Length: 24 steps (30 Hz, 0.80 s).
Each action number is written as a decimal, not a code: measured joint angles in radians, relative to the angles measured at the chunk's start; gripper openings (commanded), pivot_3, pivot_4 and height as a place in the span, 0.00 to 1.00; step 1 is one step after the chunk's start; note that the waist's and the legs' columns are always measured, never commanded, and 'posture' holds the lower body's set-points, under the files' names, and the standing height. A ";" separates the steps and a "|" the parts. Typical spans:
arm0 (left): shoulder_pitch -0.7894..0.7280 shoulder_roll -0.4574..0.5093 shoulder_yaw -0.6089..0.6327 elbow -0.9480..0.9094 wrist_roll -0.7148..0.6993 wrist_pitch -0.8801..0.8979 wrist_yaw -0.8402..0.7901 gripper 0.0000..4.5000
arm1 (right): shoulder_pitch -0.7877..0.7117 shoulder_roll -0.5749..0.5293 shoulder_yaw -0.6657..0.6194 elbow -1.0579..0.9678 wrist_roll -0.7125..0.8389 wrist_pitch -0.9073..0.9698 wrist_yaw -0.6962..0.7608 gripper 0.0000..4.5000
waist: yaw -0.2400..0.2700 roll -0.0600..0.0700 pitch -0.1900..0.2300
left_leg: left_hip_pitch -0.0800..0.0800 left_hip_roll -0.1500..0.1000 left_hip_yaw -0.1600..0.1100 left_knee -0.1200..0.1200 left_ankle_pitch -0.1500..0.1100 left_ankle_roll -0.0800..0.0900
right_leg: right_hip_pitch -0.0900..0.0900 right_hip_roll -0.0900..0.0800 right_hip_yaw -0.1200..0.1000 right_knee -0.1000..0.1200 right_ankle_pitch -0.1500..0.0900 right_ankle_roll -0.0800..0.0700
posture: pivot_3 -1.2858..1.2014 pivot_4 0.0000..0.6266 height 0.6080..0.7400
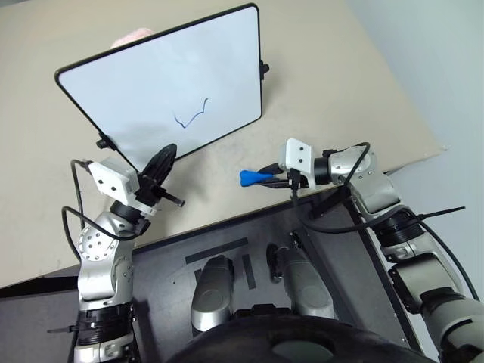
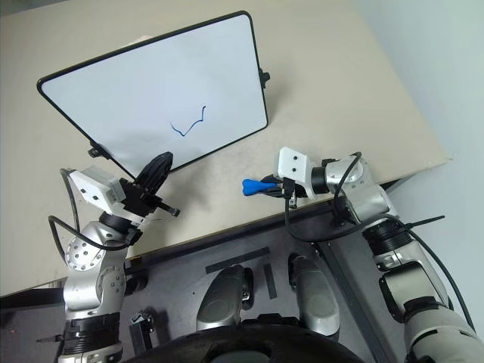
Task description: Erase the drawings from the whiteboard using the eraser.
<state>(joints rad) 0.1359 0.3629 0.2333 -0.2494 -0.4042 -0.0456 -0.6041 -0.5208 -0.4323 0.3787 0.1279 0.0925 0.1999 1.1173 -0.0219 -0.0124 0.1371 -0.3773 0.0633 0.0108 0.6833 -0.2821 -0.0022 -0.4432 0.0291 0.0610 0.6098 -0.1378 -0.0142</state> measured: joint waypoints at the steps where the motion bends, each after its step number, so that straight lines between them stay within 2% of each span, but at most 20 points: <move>1: 0.000 0.000 -0.001 0.001 0.000 0.000 0.000 0.00 | 0.000 0.000 0.000 0.000 -0.001 -0.004 -0.001 0.09 | 0.000 0.000 0.000 | 0.000 0.000 0.000 0.000 0.000 0.000 | 0.000 0.000 0.000 0.000 0.000 0.000 | 0.52 0.24 1.00; 2: -0.001 0.000 -0.001 0.004 0.000 0.000 0.000 0.00 | 0.000 0.000 -0.001 0.000 -0.002 -0.010 -0.004 0.06 | 0.000 0.000 0.000 | 0.000 0.000 0.000 0.000 0.000 0.000 | 0.000 0.000 0.000 0.000 0.000 0.000 | 0.52 0.24 1.00; 7: 0.008 0.001 0.003 0.012 0.000 -0.005 -0.001 0.00 | -0.021 0.009 -0.025 -0.012 -0.009 -0.031 -0.051 0.06 | -0.001 0.000 0.000 | 0.000 0.000 0.000 0.000 0.000 0.000 | 0.000 0.000 0.000 0.000 0.000 0.000 | 0.52 0.24 1.00; 11: 0.019 0.007 0.008 0.013 -0.001 -0.013 -0.005 0.00 | -0.169 0.081 -0.094 -0.015 -0.022 -0.118 -0.169 0.06 | -0.010 0.000 0.000 | 0.000 0.000 0.000 -0.001 0.000 0.000 | -0.002 0.000 0.000 0.001 0.002 -0.002 | 0.52 0.24 1.00; 13: 0.021 0.008 0.009 0.013 -0.001 -0.014 -0.005 0.00 | -0.239 0.099 -0.089 0.021 -0.089 -0.239 -0.231 0.06 | -0.010 0.000 0.000 | 0.000 0.001 0.000 -0.001 0.000 0.000 | -0.003 0.000 -0.001 0.001 0.002 -0.002 | 0.52 0.24 1.00; 15: 0.019 0.009 0.010 0.014 -0.001 -0.015 -0.006 0.00 | -0.285 0.117 -0.067 0.088 -0.163 -0.361 -0.292 0.06 | -0.009 0.000 0.000 | 0.000 0.001 0.000 -0.001 0.000 0.000 | -0.004 0.000 -0.001 0.001 0.002 -0.003 | 0.52 0.24 1.00; 19: 0.005 0.010 0.009 0.018 -0.001 -0.017 -0.006 0.00 | -0.371 0.184 -0.003 0.358 -0.308 -0.626 -0.434 0.06 | -0.005 0.001 0.000 | -0.003 0.001 0.000 -0.001 0.000 0.000 | -0.006 0.000 0.000 0.002 0.002 -0.002 | 0.52 0.24 1.00; 24: 0.002 0.008 0.008 0.019 0.000 -0.021 -0.005 0.00 | -0.474 0.233 0.041 0.620 -0.448 -0.859 -0.606 0.06 | -0.002 0.001 0.000 | -0.007 0.001 0.000 -0.001 -0.002 -0.002 | -0.011 0.000 -0.001 0.002 0.003 -0.003 | 0.52 0.24 1.00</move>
<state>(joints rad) 0.1381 0.3709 0.2410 -0.2300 -0.4043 -0.0667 -0.6087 -0.9948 -0.1996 0.4197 0.7475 -0.3557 -0.6593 0.5113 -0.0242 -0.0117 0.1374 -0.3840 0.0644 0.0105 0.6826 -0.2838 -0.0040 -0.4542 0.0291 0.0603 0.6115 -0.1346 -0.0167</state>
